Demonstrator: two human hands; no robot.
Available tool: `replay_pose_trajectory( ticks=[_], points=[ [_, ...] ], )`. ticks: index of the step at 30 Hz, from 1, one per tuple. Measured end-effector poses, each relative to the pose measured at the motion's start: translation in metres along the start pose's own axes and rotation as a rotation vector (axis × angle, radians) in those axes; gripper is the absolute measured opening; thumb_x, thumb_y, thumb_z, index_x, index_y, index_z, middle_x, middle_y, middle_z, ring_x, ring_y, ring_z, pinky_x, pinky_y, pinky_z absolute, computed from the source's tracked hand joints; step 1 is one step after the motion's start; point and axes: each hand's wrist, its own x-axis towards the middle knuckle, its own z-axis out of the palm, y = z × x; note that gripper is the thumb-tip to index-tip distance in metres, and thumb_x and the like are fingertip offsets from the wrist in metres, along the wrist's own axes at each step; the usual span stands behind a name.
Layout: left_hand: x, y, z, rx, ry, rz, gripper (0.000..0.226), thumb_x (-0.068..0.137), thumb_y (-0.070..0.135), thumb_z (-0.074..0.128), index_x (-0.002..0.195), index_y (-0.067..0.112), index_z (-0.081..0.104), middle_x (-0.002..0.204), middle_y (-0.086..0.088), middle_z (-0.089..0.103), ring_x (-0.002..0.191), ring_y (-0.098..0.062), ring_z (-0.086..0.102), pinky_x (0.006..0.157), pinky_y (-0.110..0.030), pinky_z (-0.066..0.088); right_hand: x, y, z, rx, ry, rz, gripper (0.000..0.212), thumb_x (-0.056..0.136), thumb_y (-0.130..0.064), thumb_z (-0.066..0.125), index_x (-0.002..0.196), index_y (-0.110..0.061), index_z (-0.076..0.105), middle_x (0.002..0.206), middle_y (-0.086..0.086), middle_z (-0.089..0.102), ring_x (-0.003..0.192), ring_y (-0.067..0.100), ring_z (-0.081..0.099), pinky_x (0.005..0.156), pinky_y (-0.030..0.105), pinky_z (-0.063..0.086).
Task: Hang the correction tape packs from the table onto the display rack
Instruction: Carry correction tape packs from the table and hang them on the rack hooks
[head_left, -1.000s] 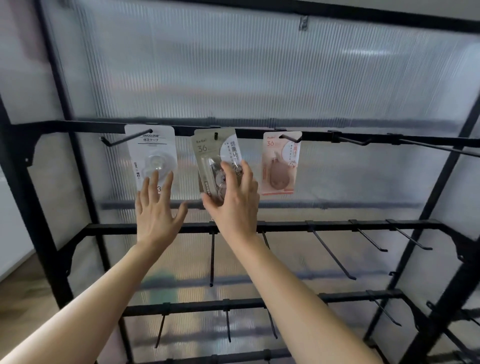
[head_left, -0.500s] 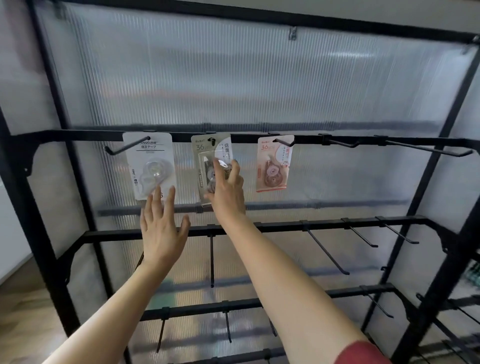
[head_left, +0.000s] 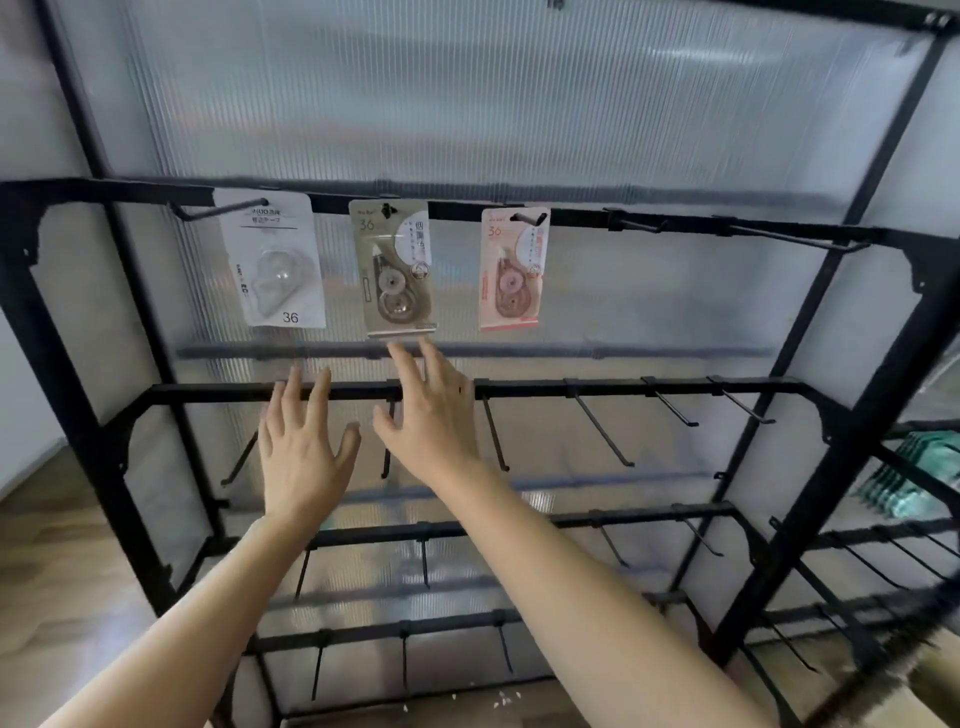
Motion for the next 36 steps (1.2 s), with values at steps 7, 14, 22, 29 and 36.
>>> replay_pose_trajectory(
  ticks=[7, 14, 22, 29, 36],
  points=[
    [-0.102, 0.030, 0.006, 0.022, -0.066, -0.061, 0.065, 0.095, 0.027, 0.052, 0.152, 0.017, 0.021, 0.159, -0.013, 0.008, 0.147, -0.031, 0.003, 0.117, -0.045, 0.004, -0.122, 0.030, -0.017, 0.062, -0.116, 0.005, 0.065, 0.092, -0.032, 0.055, 0.149, -0.019, 0.025, 0.156, 0.014, 0.018, 0.142, 0.031, 0.017, 0.114, 0.049, 0.017],
    [-0.266, 0.060, 0.013, 0.058, -0.143, -0.217, 0.065, 0.093, 0.026, 0.055, 0.150, 0.017, 0.025, 0.158, -0.014, 0.014, 0.146, -0.033, 0.009, 0.117, -0.044, 0.008, -0.268, 0.066, -0.046, 0.014, -0.310, 0.065, 0.062, 0.093, -0.028, 0.052, 0.149, -0.019, 0.027, 0.155, 0.014, 0.022, 0.139, 0.030, 0.024, 0.112, 0.047, 0.019],
    [-0.420, 0.059, -0.021, 0.134, -0.333, -0.431, 0.065, 0.093, 0.032, 0.054, 0.150, 0.022, 0.026, 0.158, -0.011, 0.016, 0.145, -0.029, 0.012, 0.116, -0.041, 0.009, -0.395, 0.057, -0.041, -0.034, -0.713, 0.120, 0.072, 0.092, -0.035, 0.052, 0.151, -0.025, 0.012, 0.157, 0.011, 0.010, 0.144, 0.030, 0.010, 0.113, 0.050, 0.013],
    [-0.541, 0.015, -0.088, 0.183, -0.605, -0.639, 0.072, 0.093, 0.042, 0.052, 0.152, 0.027, 0.014, 0.161, -0.007, 0.005, 0.146, -0.028, 0.007, 0.117, -0.042, 0.009, -0.490, -0.009, -0.022, -0.063, -0.965, 0.066, 0.076, 0.092, -0.039, 0.052, 0.151, -0.029, 0.005, 0.159, 0.011, 0.005, 0.145, 0.033, 0.006, 0.114, 0.052, 0.006],
    [-0.662, -0.023, -0.200, 0.262, -0.413, -0.749, 0.077, 0.091, 0.039, 0.057, 0.153, 0.025, 0.012, 0.160, -0.009, 0.006, 0.147, -0.029, 0.006, 0.118, -0.045, 0.007, -0.594, -0.112, -0.023, -0.128, -0.978, -0.155, 0.074, 0.094, -0.039, 0.047, 0.152, -0.026, 0.001, 0.159, 0.013, 0.004, 0.146, 0.032, 0.004, 0.115, 0.052, 0.003]
  ],
)
